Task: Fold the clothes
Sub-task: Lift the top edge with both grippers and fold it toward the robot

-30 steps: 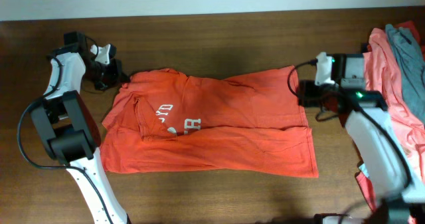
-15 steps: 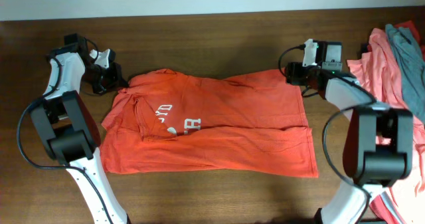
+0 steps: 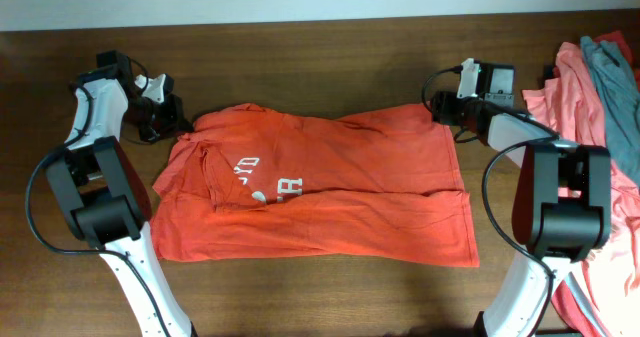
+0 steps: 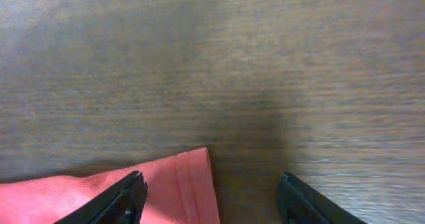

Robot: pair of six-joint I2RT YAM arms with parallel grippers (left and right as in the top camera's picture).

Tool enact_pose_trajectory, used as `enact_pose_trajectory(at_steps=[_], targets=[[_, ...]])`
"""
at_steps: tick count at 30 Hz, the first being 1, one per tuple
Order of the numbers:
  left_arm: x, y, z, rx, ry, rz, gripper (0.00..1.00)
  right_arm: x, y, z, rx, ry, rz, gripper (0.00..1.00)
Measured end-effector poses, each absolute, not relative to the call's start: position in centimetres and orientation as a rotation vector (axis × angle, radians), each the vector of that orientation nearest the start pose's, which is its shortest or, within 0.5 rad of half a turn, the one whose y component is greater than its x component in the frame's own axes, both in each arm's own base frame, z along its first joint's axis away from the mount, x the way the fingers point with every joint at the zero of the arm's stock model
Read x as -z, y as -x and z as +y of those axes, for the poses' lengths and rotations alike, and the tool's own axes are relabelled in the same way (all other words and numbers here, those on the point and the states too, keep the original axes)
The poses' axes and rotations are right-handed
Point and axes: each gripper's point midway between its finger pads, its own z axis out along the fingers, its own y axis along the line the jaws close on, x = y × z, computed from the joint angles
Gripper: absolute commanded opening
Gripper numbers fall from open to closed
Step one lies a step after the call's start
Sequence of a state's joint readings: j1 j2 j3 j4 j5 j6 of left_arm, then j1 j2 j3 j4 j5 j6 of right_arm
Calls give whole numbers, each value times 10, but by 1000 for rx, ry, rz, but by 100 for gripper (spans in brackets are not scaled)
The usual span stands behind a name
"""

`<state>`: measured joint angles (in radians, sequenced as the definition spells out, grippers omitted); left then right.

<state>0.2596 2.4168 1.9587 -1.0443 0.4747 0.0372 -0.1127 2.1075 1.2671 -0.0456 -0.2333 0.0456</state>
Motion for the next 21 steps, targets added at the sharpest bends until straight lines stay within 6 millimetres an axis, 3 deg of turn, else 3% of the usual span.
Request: enact_pose_trajectory(at_steps=[5, 11, 15, 21], targets=[[-8, -483, 47, 685, 301, 2912, 1, -11, -521, -14, -290, -87, 2425, 53], [-8, -483, 47, 684, 301, 2912, 0, -8, -521, -8, -311, -86, 2429, 13], [-8, -483, 47, 684, 301, 2912, 1, -6, -520, -6, -321, -103, 2434, 4], [-8, -484, 47, 684, 300, 2910, 0, -4, -517, -6, -329, -110, 2460, 4]])
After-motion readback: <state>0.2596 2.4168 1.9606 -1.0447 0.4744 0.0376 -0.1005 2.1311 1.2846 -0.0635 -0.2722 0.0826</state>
